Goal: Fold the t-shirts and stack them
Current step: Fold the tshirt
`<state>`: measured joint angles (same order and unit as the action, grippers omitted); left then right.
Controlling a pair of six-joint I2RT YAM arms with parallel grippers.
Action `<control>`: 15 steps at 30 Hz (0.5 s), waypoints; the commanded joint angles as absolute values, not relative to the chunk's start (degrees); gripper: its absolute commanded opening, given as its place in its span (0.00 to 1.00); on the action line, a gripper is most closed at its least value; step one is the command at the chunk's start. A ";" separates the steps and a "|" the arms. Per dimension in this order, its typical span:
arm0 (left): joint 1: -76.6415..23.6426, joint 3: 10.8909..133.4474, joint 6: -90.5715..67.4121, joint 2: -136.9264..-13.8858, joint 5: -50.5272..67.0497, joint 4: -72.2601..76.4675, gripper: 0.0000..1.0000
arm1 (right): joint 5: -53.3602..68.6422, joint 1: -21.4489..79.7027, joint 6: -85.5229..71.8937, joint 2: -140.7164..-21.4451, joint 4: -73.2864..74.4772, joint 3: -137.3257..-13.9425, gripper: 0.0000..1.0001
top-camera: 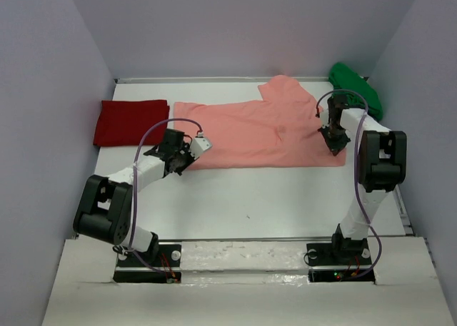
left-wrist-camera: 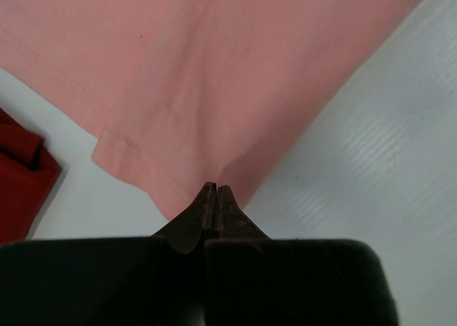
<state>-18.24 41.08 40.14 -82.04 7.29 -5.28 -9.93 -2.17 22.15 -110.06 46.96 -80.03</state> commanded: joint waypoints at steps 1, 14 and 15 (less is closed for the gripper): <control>-17.93 44.82 39.64 -84.81 7.47 -2.29 0.00 | -10.19 -2.20 21.97 -111.35 45.79 -83.67 0.00; -17.93 41.84 41.48 -87.63 7.38 -2.46 0.00 | -10.81 -2.20 22.94 -116.63 43.86 -82.09 0.00; -17.93 41.49 41.57 -87.63 7.21 -2.29 0.00 | -10.81 -2.20 23.03 -116.63 43.34 -81.74 0.00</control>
<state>-18.24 43.22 40.58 -87.35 7.09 -3.03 -10.57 -2.17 22.55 -114.89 45.93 -82.28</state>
